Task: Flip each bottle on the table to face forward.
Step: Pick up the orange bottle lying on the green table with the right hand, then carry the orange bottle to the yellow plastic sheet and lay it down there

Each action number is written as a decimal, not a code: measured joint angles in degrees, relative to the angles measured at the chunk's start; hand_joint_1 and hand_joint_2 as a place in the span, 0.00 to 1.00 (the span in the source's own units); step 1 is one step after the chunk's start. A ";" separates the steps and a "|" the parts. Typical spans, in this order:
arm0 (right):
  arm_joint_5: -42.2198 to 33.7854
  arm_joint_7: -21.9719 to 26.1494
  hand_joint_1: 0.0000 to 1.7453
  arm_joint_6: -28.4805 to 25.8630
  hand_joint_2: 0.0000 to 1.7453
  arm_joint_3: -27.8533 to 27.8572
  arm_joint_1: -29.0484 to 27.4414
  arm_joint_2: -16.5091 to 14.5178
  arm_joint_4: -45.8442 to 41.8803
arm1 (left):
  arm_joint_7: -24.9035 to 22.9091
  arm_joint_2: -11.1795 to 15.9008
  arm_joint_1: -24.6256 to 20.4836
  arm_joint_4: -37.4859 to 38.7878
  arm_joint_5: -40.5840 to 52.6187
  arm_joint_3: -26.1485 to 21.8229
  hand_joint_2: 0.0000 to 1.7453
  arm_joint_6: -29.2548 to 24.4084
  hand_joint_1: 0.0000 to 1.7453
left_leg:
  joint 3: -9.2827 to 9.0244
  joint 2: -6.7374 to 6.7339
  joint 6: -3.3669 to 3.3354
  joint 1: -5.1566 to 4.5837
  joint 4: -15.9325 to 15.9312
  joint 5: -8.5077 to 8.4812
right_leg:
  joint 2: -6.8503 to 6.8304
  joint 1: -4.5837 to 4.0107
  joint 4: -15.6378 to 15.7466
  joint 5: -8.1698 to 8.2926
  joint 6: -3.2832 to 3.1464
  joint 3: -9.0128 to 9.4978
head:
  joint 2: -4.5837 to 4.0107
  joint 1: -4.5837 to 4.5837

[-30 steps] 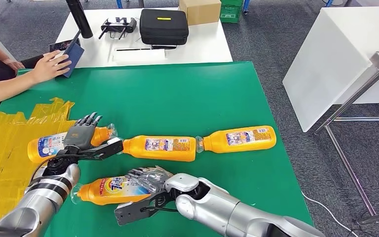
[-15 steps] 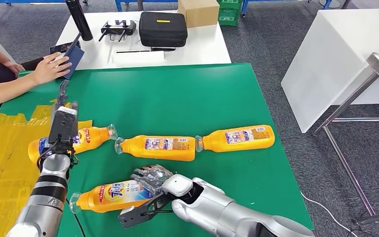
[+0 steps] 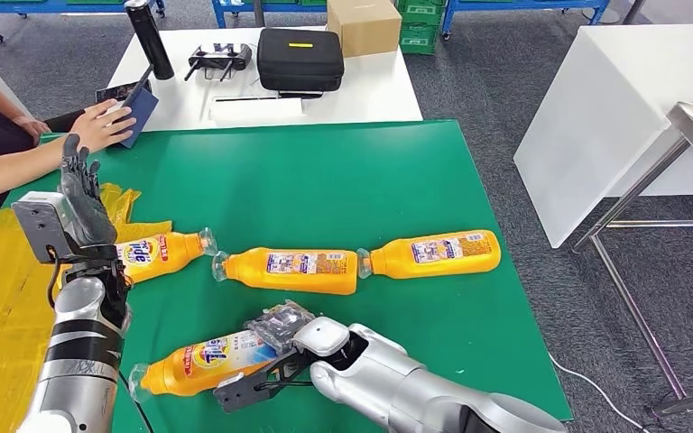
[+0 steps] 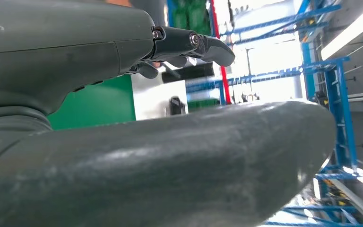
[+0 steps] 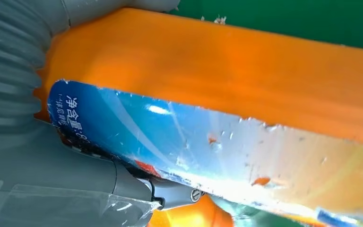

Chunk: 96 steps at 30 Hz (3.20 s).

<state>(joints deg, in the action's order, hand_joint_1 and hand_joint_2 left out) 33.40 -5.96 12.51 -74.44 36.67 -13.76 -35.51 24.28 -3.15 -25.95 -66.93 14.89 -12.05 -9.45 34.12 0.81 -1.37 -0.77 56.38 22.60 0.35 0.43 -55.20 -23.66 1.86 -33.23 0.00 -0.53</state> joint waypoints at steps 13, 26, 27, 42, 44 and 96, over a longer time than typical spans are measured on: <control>-13.19 5.13 1.00 -7.61 1.00 12.41 -3.87 1.82 -5.95 | -1.36 0.15 2.04 -2.20 -10.76 -2.96 1.00 7.59 0.00 | 0.52 0.02 -0.03 -0.01 0.02 -0.11 | -0.01 0.00 -0.02 0.24 0.03 0.16 | 0.00 -0.02; -27.32 15.61 1.00 -9.35 1.00 33.56 -20.18 9.54 -45.57 | -5.94 2.40 11.77 -6.57 -28.07 -4.61 1.00 35.14 0.00 | 1.44 0.06 0.00 -0.01 0.05 -0.08 | -0.03 0.02 -0.04 0.23 0.07 -0.75 | 0.00 -0.01; -27.49 15.80 1.00 -9.33 1.00 34.34 -20.71 9.57 -46.57 | -6.13 2.39 12.33 -7.01 -28.55 -4.24 1.00 35.81 0.00 | 1.47 0.05 0.00 -0.01 0.05 -0.07 | -0.03 0.02 -0.04 0.23 0.07 -0.78 | 0.00 -0.01; -26.05 13.18 1.00 -6.61 1.00 36.53 -20.44 8.68 -48.23 | -7.33 2.25 14.89 -10.58 -31.00 2.40 1.00 39.53 0.00 | 1.50 0.05 0.00 0.00 0.05 -0.09 | -0.03 0.01 -0.04 0.23 0.08 -0.79 | 0.00 -0.01; -25.85 11.00 1.00 -4.77 1.00 35.81 -18.23 7.73 -45.32 | -7.20 2.07 14.80 -11.15 -31.07 4.43 1.00 40.30 0.00 | 1.50 0.06 0.00 0.00 0.05 -0.09 | -0.03 0.01 -0.04 0.24 0.08 -0.79 | 0.00 -0.01; -20.14 11.56 1.00 -1.24 1.00 23.29 -7.27 -1.25 -7.44 | -10.69 4.20 12.47 -5.74 -39.53 14.41 1.00 44.68 1.00 | 1.58 -0.09 0.00 0.03 0.05 -0.10 | 0.00 0.00 -0.05 0.24 0.07 -0.99 | 0.00 0.01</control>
<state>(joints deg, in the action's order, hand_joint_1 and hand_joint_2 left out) 13.26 5.60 11.28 -51.15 29.40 -15.00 -42.95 13.59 1.05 -13.48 -72.66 -24.64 2.36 35.23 35.70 0.72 -1.38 -0.74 56.43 22.49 0.35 0.43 -55.25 -23.42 1.94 -34.22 0.00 -0.52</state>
